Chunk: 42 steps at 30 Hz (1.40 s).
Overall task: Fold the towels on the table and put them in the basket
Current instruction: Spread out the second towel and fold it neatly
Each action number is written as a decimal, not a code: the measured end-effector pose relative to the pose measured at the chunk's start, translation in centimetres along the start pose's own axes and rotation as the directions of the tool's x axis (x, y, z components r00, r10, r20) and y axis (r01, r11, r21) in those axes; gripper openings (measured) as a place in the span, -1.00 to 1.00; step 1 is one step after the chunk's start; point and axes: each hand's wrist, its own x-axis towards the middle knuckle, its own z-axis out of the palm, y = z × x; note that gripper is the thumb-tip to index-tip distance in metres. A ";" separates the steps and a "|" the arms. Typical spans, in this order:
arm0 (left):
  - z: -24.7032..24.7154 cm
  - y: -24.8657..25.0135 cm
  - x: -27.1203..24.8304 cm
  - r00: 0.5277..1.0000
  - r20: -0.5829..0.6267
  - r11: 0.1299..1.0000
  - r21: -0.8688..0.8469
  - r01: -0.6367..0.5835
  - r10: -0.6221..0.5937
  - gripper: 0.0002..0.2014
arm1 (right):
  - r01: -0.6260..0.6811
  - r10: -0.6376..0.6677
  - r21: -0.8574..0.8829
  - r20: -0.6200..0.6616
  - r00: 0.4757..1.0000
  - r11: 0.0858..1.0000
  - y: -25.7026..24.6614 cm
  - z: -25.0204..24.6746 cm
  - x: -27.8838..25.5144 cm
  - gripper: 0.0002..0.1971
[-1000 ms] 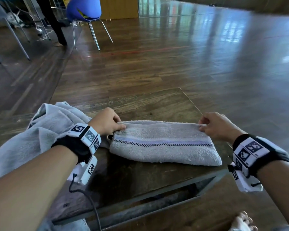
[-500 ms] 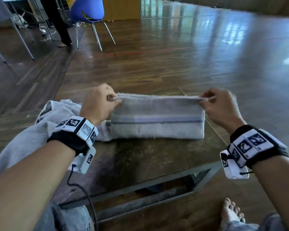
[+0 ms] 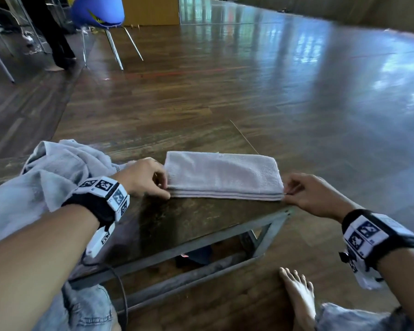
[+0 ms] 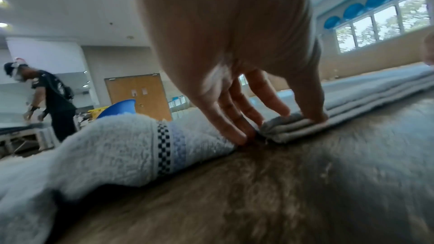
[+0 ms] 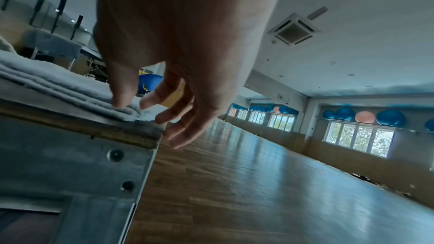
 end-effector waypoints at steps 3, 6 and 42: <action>0.1 -0.3 0.6 0.983 -0.116 0.988 -0.079 0.130 -0.139 -0.75 | -0.084 0.084 0.009 -0.126 0.988 0.996 -0.1 0.6 0.3 -0.80; 0.2 -0.5 1.2 0.961 -0.131 0.969 -0.001 0.246 -0.244 -0.60 | -0.199 0.198 0.005 -0.125 0.972 0.980 -1.0 1.3 0.6 -0.63; 2.4 2.9 0.2 0.996 -0.053 0.994 0.080 -0.068 0.072 -0.91 | 0.166 -0.166 -0.084 0.002 0.986 0.983 -8.6 5.0 2.5 -0.98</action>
